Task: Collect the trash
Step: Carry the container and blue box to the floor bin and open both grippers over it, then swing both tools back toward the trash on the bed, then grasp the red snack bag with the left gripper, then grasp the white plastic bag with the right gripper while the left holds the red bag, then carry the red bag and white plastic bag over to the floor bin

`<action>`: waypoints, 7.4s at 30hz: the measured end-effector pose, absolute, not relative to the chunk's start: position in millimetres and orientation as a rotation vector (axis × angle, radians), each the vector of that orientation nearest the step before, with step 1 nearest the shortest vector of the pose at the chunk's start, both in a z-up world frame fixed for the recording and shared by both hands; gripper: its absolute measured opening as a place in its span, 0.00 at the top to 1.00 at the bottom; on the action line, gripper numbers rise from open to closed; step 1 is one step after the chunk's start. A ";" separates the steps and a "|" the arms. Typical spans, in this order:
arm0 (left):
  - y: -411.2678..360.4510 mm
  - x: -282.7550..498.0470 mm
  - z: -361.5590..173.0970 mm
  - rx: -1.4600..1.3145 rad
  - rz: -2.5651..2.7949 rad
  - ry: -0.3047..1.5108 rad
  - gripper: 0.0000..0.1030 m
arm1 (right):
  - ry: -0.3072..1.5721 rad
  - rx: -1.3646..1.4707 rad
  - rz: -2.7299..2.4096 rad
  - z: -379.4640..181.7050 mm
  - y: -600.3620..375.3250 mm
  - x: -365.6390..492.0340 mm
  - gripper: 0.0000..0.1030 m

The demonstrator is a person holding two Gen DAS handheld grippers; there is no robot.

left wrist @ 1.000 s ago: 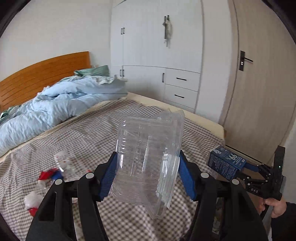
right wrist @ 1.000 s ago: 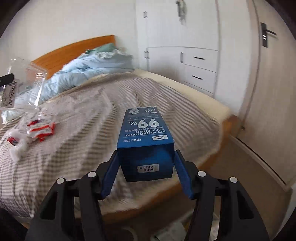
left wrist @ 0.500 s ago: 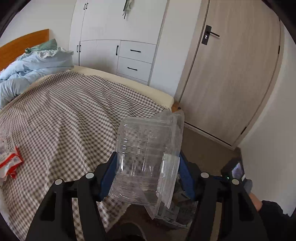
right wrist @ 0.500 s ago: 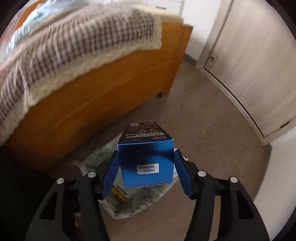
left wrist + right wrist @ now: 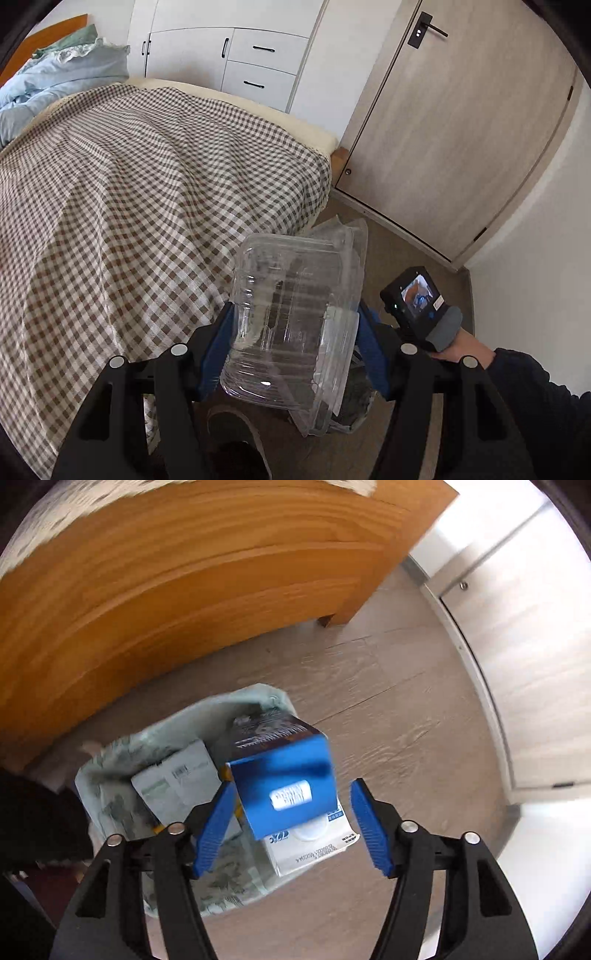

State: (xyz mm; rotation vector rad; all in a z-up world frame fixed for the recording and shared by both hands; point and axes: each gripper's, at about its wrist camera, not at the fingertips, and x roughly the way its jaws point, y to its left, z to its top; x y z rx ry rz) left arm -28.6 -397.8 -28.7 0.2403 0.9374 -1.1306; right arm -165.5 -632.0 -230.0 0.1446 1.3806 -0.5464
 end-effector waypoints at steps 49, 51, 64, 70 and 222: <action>-499.8 -112.7 -220.7 0.624 -1.120 1.322 0.15 | 1.295 0.292 -0.623 -175.2 -568.1 -263.3 0.31; -496.8 -113.3 -217.8 0.639 -1.117 1.294 0.15 | 1.298 0.297 -0.615 -175.9 -564.6 -263.0 0.31; -471.1 -97.9 -175.8 0.517 -1.089 1.095 0.15 | 1.216 0.188 -0.662 -141.1 -552.8 -233.7 0.31; -453.9 -85.5 -143.4 0.437 -1.084 1.008 0.15 | 1.147 0.119 -0.676 -112.5 -546.4 -213.2 0.31; -411.0 -71.4 -90.1 0.394 -1.056 0.928 0.98 | 1.318 0.640 -0.453 -294.6 -537.6 -196.4 0.49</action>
